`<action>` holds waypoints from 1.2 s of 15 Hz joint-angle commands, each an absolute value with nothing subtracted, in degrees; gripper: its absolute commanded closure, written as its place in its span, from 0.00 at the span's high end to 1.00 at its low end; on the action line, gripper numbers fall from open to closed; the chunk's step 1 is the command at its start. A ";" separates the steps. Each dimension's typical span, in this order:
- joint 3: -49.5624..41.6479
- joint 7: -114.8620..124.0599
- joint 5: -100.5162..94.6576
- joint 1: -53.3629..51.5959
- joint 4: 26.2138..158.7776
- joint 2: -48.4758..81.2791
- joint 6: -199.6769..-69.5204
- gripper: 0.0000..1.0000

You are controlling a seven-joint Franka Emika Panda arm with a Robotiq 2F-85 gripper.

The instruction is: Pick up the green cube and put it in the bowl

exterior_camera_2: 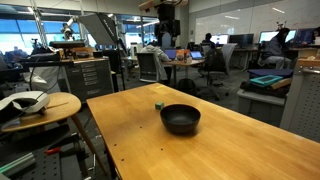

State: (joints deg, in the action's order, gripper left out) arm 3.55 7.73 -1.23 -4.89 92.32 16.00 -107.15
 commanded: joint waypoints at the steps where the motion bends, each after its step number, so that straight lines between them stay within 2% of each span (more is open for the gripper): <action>1: 3.51 5.70 -3.88 -6.25 82.70 24.35 -103.79 1.00; 18: 4.26 1.38 0.79 -5.65 74.04 41.41 -113.47 1.00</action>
State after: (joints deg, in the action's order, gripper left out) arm 3.57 2.64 -1.31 -6.61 77.46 38.77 -112.03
